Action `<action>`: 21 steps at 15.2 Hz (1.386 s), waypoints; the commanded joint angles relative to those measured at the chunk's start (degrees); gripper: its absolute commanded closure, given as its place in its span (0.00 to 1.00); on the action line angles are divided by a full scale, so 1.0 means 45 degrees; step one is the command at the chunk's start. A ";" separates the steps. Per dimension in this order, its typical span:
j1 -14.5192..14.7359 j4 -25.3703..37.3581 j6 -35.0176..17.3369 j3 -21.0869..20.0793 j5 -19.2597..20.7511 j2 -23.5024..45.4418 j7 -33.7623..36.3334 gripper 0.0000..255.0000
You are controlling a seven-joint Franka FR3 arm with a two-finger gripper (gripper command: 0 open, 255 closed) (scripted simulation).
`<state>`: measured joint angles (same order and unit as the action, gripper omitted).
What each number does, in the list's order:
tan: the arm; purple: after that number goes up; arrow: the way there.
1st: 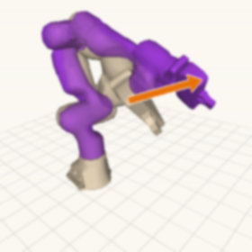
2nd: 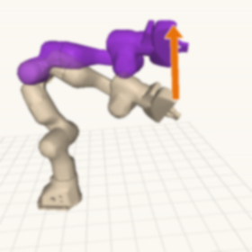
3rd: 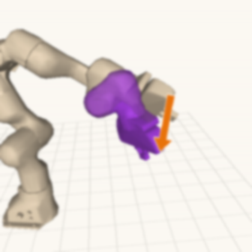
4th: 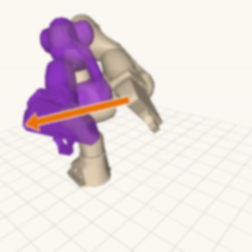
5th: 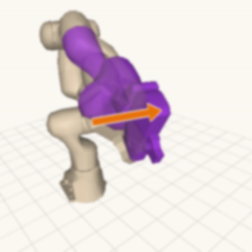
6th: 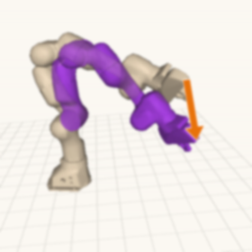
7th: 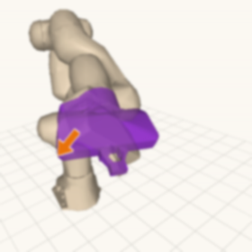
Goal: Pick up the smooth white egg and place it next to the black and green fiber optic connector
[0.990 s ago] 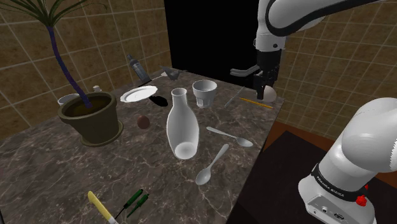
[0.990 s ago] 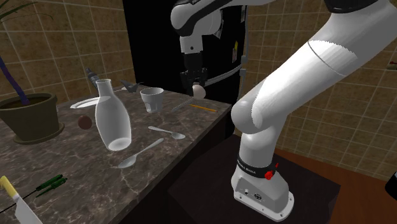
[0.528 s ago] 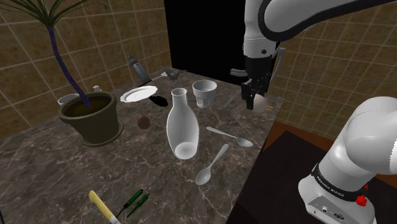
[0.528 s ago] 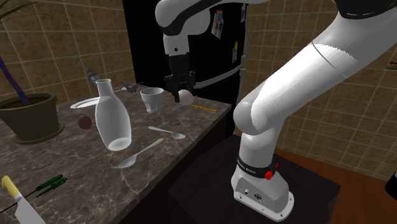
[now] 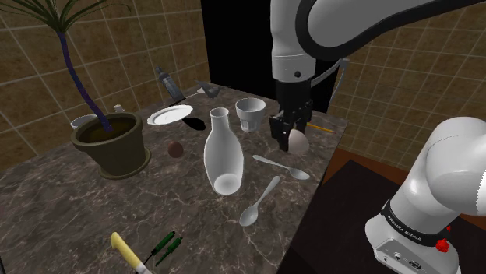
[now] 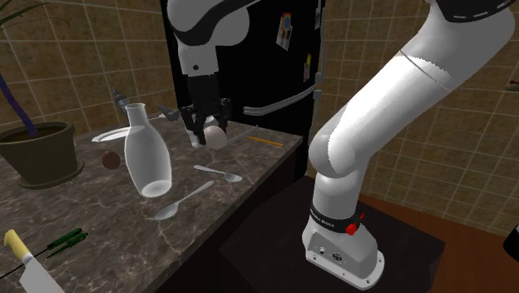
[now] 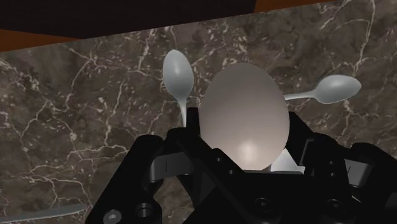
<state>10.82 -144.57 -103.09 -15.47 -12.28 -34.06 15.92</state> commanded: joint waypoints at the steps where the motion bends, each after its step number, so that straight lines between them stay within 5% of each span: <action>1: 0.0250 0.0333 -0.0145 -0.0543 -0.0331 0.0393 0.0659 1.00; 12: 0.1018 0.3166 -0.0914 -0.3411 -0.0878 0.3439 0.4275 1.00; 21: 0.1534 0.6654 -0.1289 -0.5541 0.0805 0.7292 0.7906 1.00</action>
<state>17.20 -117.00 -108.81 -39.23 -10.17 -3.87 48.95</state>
